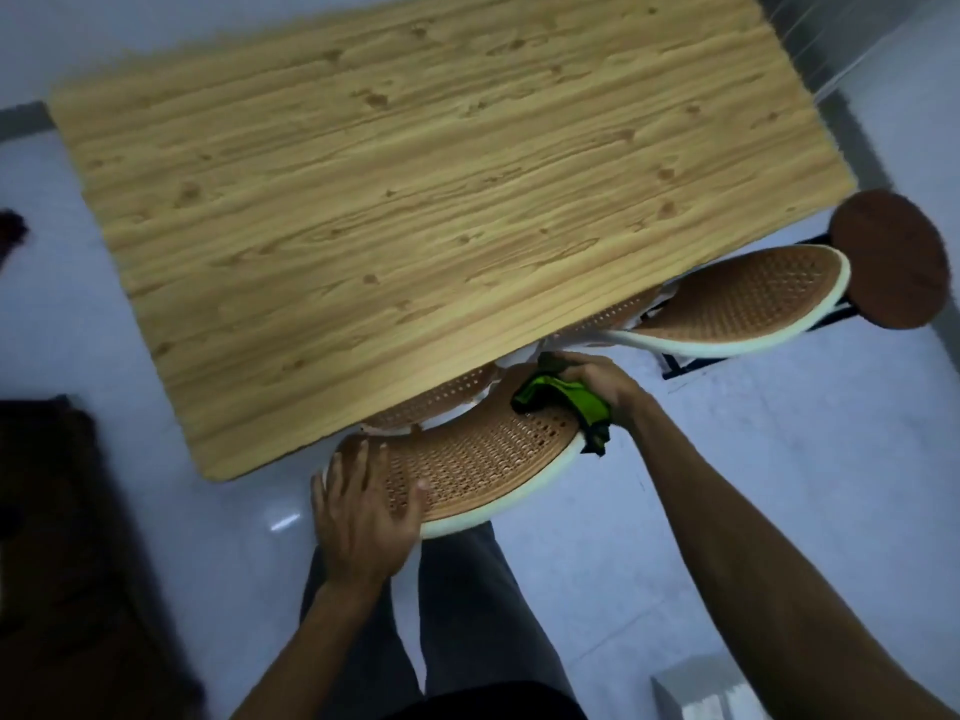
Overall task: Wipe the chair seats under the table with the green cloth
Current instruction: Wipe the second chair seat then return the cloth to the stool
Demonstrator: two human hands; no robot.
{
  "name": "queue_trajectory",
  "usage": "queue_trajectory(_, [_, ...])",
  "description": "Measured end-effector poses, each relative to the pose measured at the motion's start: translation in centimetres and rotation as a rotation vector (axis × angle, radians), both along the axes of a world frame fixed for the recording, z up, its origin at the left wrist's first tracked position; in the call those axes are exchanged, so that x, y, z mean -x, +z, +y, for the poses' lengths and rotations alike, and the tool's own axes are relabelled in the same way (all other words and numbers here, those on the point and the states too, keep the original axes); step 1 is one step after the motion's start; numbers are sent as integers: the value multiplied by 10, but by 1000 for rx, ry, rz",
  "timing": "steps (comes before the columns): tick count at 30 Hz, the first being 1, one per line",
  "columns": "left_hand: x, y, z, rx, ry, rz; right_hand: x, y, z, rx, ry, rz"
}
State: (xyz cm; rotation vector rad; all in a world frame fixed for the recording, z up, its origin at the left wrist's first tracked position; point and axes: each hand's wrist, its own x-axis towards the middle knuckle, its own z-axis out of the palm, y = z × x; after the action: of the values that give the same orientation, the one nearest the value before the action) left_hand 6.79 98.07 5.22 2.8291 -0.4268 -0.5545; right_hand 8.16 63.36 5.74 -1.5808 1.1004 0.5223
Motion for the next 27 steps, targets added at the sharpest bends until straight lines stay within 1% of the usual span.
queue_trajectory(3, [3,-5,0,45,39,-79,-24,-12,-14,-98,51,216])
queue_trajectory(4, [4,-7,1,50,54,-96,-27,-22,-19,-121,80,255])
queue_trajectory(6, [6,-11,1,53,72,-105,-22,-66,-39,-195,136,253])
queue_trajectory(7, [7,-12,1,46,79,-100,-18,-88,-50,-243,124,238])
queue_trajectory(8, [7,-12,1,40,85,-94,-16,-89,-53,-243,105,235])
queue_trajectory(9, [7,-11,0,40,94,-90,-17,-71,-47,-210,86,238])
queue_trajectory(10, [7,-10,-1,43,108,-86,-20,-38,-32,-162,58,217])
queue_trajectory(12, [6,-7,-3,44,130,-61,-11,-1,-9,-80,38,82])
queue_trajectory(13, [6,-6,-3,43,134,-53,1,6,1,-8,50,-9])
queue_trajectory(14, [6,-5,-3,44,133,-49,15,12,13,106,85,-78])
queue_trajectory(15, [6,-4,-3,46,130,-48,30,17,29,261,164,-105])
queue_trajectory(18, [6,-1,-3,66,138,-42,75,21,84,753,591,-79])
queue_trajectory(19, [5,0,-2,68,133,-35,83,24,102,843,732,-95])
queue_trajectory(20, [5,2,-1,68,125,-25,87,31,119,875,873,-118])
queue_trajectory(22, [4,4,-1,79,128,-10,86,39,143,797,1116,-112])
queue_trajectory(24, [4,5,-1,101,153,5,59,46,160,590,1304,-62])
queue_trajectory(26, [4,2,-2,132,175,10,23,44,170,284,1436,58])
queue_trajectory(27, [5,-1,-2,151,183,2,4,46,177,77,1418,124])
